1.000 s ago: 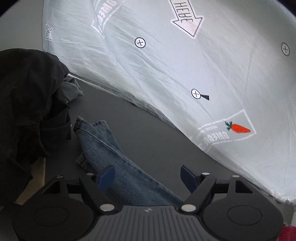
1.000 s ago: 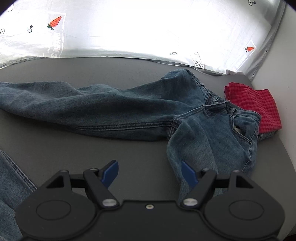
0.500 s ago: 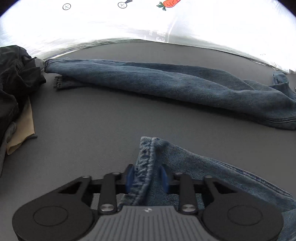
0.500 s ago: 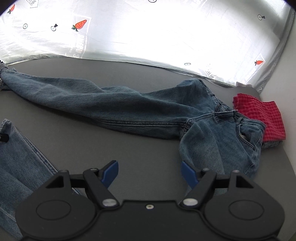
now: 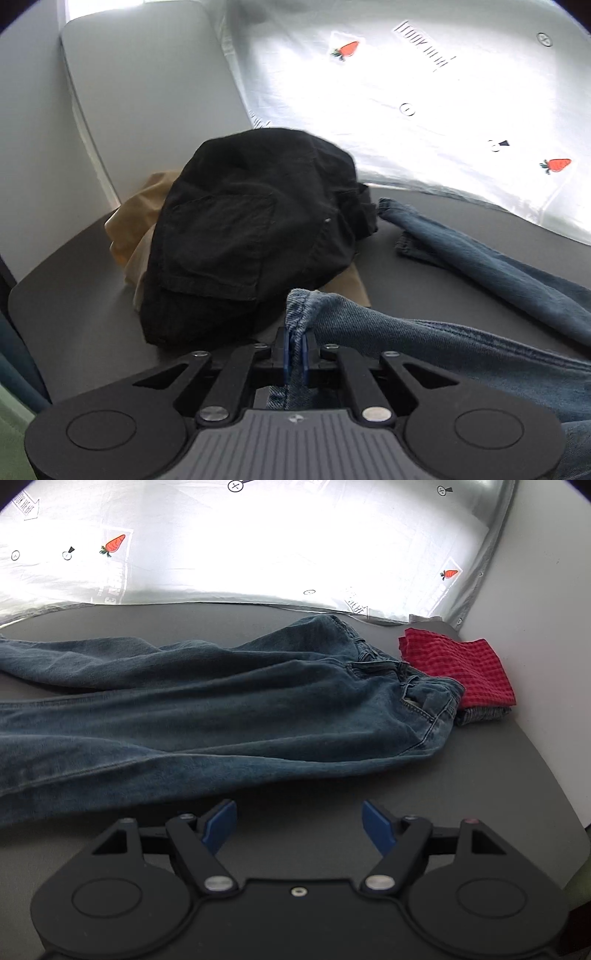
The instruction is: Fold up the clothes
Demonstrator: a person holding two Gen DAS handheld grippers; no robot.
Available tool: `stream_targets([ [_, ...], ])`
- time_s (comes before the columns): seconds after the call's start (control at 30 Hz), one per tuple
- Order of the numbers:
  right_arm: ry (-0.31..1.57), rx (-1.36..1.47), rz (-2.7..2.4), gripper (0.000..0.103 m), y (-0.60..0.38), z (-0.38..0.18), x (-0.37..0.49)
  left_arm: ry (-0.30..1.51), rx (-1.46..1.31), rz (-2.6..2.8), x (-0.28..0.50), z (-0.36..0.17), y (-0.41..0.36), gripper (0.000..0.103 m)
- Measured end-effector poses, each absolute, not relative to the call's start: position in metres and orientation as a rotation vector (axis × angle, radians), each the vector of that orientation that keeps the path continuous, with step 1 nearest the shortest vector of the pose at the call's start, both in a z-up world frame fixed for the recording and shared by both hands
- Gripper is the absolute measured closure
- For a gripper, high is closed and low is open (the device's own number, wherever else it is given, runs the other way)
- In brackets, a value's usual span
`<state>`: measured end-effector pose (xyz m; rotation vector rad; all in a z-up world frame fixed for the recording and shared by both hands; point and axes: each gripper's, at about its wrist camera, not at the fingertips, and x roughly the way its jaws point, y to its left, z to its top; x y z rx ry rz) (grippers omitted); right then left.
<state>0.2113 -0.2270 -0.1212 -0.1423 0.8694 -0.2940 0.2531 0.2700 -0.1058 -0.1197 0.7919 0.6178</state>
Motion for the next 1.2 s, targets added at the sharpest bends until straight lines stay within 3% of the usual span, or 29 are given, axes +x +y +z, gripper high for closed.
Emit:
stream_targets([
  [0.17, 0.872, -0.156, -0.268, 0.026, -0.223, -0.123, 0.204, 0.941, -0.262, 0.744, 0.244, -0.144, 0.307, 0.088],
  [0.3, 0.898, -0.074, -0.302, 0.026, -0.242, -0.128, 0.203, 0.938, -0.377, 0.668, 0.218, -0.148, 0.306, 0.054],
  [0.33, 0.905, -0.044, -0.314, 0.026, -0.249, -0.13, 0.203, 0.928, -0.42, 0.631, 0.211, -0.147, 0.303, 0.051],
  [0.57, 0.939, 0.048, -0.359, 0.026, -0.28, -0.144, 0.206, 0.997, -0.493, 0.46, 0.174, -0.167, 0.244, 0.047],
  [0.8, 0.977, 0.012, -0.29, 0.026, -0.28, -0.156, 0.214, 0.936, -0.728, 0.48, 0.168, -0.189, 0.248, 0.045],
  [0.87, 0.982, -0.011, -0.279, 0.026, -0.275, -0.157, 0.214, 0.907, -0.778, 0.506, 0.169, -0.193, 0.251, 0.048],
  [0.9, 0.983, -0.022, -0.276, 0.026, -0.274, -0.158, 0.214, 0.896, -0.786, 0.537, 0.169, -0.194, 0.251, 0.064],
  [0.93, 0.983, -0.033, -0.274, 0.026, -0.272, -0.159, 0.214, 0.894, -0.787, 0.564, 0.17, -0.194, 0.252, 0.088],
  [1.03, 0.977, -0.044, -0.286, 0.026, -0.272, -0.16, 0.213, 0.881, -0.788, 0.623, 0.169, -0.19, 0.258, 0.095],
  [1.2, 0.904, 0.024, -0.355, 0.025, -0.306, -0.149, 0.218, 0.82, -0.782, 0.684, 0.16, -0.174, 0.274, 0.097],
])
